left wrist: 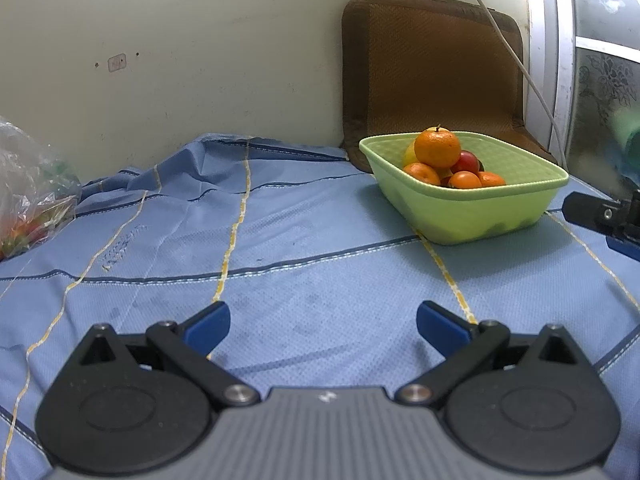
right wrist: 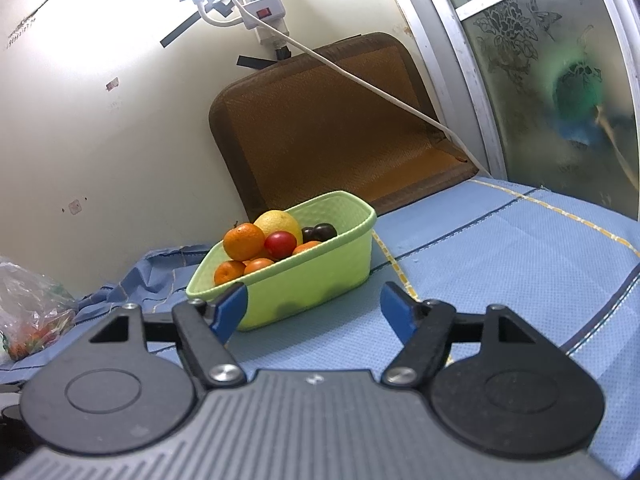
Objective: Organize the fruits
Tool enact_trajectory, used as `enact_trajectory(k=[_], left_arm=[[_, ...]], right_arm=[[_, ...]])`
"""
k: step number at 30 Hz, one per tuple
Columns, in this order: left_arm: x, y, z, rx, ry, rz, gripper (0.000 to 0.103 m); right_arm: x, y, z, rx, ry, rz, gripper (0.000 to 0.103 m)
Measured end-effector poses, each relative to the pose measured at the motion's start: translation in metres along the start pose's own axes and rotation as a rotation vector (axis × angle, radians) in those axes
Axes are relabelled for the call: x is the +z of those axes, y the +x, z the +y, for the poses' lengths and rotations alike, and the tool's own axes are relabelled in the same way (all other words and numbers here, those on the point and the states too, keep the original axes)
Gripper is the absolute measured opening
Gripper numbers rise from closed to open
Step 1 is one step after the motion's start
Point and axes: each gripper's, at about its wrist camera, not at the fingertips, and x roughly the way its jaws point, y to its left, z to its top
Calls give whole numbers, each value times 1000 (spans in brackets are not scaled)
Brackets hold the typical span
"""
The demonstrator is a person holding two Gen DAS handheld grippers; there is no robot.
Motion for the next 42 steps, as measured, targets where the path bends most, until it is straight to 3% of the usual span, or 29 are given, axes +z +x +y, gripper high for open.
enact_trajectory(k=[42], left_arm=[[-1,-2,-2,-22,32,-14,103]], right_arm=[[-1,-2,2,2,3,-6,77]])
